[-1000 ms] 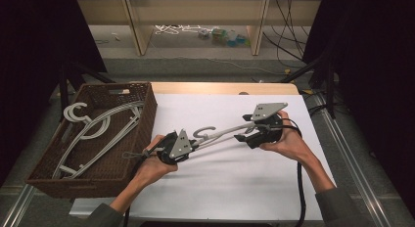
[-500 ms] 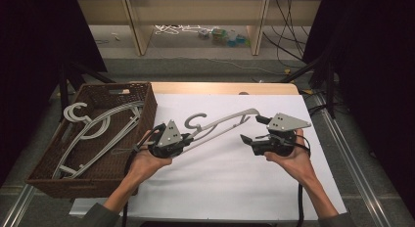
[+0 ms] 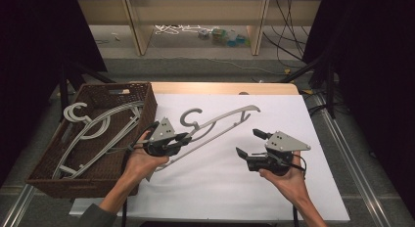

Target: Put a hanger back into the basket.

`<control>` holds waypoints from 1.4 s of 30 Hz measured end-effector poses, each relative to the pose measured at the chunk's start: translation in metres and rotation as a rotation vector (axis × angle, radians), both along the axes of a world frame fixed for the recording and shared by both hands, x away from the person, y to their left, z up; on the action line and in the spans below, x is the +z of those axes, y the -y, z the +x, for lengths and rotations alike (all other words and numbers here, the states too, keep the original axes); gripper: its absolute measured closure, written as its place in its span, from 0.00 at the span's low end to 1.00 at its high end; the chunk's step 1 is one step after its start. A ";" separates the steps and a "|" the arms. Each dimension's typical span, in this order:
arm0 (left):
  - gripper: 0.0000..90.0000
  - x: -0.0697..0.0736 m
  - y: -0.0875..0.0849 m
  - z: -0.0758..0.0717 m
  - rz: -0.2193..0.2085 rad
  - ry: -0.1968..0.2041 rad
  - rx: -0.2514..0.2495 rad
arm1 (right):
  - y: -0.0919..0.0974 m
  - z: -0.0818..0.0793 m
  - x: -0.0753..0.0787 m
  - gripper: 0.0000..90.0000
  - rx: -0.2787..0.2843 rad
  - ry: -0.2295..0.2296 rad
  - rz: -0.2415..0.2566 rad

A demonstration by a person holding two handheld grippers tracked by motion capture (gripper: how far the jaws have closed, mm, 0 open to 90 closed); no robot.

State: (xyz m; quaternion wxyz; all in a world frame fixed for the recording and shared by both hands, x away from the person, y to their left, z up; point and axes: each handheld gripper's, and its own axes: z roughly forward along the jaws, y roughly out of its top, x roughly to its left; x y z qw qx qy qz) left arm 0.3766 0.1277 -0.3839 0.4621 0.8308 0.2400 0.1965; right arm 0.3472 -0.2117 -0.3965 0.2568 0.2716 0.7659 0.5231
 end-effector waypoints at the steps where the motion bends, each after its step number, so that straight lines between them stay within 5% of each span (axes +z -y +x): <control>1: 0.88 0.001 -0.001 0.000 -0.012 -0.006 0.004 | 0.000 -0.003 -0.002 0.22 -0.005 -0.009 0.015; 6: 0.88 0.005 -0.009 -0.001 -0.068 -0.043 0.029 | 0.006 -0.011 -0.008 0.21 -0.050 0.033 0.047; 17: 0.88 0.017 -0.024 -0.011 -0.143 -0.092 0.042 | 0.011 -0.029 -0.021 0.20 -0.070 0.027 0.088; 25: 0.88 0.025 -0.036 -0.014 -0.205 -0.126 0.039 | 0.010 -0.038 -0.027 0.18 -0.067 0.029 0.068; 26: 0.88 0.028 -0.039 -0.011 -0.204 -0.089 0.017 | 0.010 -0.040 -0.028 0.19 -0.060 0.016 0.068; 32: 0.88 0.044 -0.052 -0.015 -0.297 -0.184 0.043 | 0.008 -0.045 -0.028 0.19 -0.045 0.033 0.067; 42: 0.88 0.078 -0.084 -0.014 -0.333 -0.169 0.068 | 0.010 -0.048 -0.028 0.19 -0.036 0.030 0.062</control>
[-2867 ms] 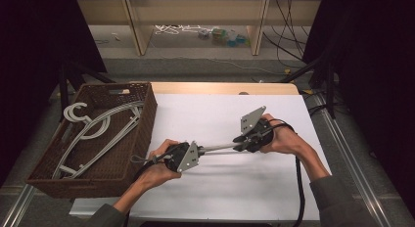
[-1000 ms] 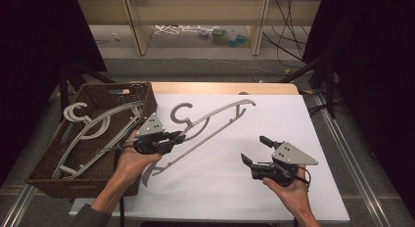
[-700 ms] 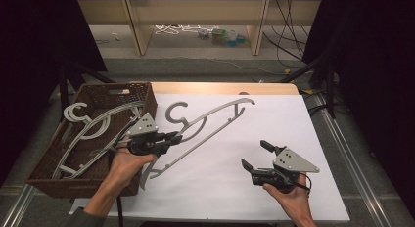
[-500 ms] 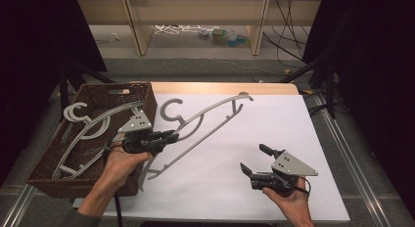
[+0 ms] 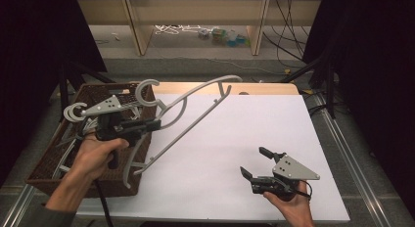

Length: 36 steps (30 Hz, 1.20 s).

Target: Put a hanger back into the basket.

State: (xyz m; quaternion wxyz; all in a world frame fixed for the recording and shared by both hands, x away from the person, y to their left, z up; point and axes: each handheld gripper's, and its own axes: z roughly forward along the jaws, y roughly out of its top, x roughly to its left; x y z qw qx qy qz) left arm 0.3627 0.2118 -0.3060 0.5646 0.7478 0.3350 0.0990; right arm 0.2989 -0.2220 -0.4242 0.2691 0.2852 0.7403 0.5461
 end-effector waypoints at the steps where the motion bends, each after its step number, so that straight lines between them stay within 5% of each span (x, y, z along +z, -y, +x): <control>1: 0.88 0.003 -0.003 0.001 0.001 0.002 0.002 | 0.000 0.000 0.000 0.19 -0.003 0.003 0.001; 6: 0.88 0.016 -0.022 0.003 -0.028 -0.017 0.031 | -0.001 0.000 -0.001 0.19 0.011 -0.006 0.000; 14: 0.88 0.027 -0.058 0.009 -0.005 0.002 0.127 | -0.002 0.001 -0.002 0.19 0.011 -0.006 -0.001; 28: 0.88 0.011 -0.110 0.029 0.061 -0.009 0.293 | -0.003 0.001 -0.003 0.18 0.016 -0.014 0.002; 36: 0.88 0.004 -0.131 0.033 0.124 0.042 0.337 | -0.004 0.002 -0.005 0.19 0.034 -0.022 0.004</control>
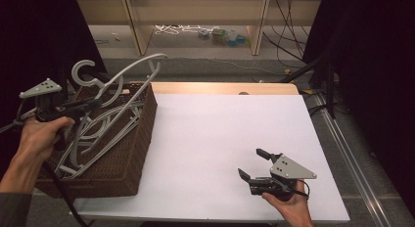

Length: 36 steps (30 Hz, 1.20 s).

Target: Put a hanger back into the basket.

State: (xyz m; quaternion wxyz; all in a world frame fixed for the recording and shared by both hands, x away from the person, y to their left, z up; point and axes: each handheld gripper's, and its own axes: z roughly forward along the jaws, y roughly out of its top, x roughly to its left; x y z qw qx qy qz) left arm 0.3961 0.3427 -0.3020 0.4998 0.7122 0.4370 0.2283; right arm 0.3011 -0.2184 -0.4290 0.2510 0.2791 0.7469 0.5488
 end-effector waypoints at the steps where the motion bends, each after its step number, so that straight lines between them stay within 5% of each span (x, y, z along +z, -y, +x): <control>1: 0.88 -0.001 -0.002 0.000 0.006 -0.002 0.007 | -0.001 0.000 0.000 0.19 0.001 0.003 0.000; 13: 0.88 -0.020 -0.024 0.003 0.085 -0.013 0.052 | -0.001 0.000 -0.002 0.19 0.008 -0.002 -0.021; 28: 0.88 -0.048 -0.050 -0.004 0.127 -0.056 0.103 | -0.003 0.000 -0.003 0.19 0.009 -0.003 -0.015; 36: 0.88 -0.059 -0.059 -0.010 0.145 -0.066 0.077 | -0.002 0.000 -0.004 0.19 0.017 -0.009 -0.027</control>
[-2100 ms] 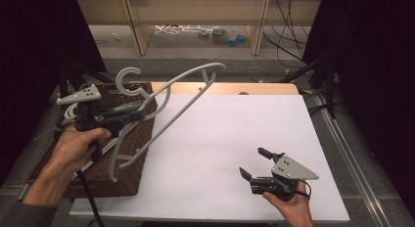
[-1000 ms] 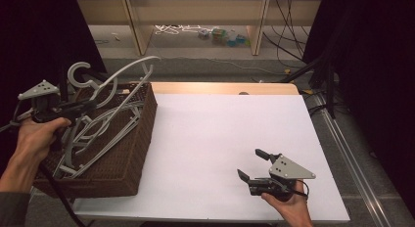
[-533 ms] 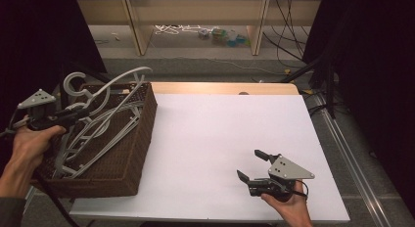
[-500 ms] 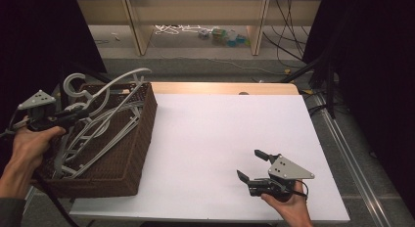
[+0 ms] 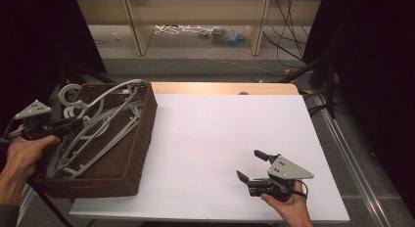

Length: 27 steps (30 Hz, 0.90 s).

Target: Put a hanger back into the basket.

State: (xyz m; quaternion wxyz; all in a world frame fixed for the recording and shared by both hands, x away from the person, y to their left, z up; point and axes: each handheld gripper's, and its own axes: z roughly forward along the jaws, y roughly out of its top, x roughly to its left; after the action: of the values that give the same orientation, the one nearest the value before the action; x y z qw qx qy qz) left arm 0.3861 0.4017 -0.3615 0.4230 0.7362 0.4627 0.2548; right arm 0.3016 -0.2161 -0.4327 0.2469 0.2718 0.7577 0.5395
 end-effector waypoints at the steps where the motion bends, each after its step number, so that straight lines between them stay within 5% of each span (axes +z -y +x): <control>1: 0.88 0.000 -0.001 -0.001 0.002 -0.002 0.001 | 0.000 0.000 0.000 0.19 0.000 -0.001 0.002; 16: 0.88 -0.020 0.002 0.007 0.056 -0.117 -0.047 | 0.000 0.000 0.000 0.19 0.002 -0.008 -0.008; 27: 0.88 -0.032 0.009 0.018 0.045 -0.183 -0.044 | -0.001 0.000 -0.001 0.19 0.004 -0.005 -0.006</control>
State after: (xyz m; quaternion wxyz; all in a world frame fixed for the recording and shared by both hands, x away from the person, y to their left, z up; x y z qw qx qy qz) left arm 0.4038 0.3925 -0.3936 0.3678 0.7757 0.4772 0.1878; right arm 0.3018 -0.2154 -0.4332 0.2447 0.2709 0.7605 0.5370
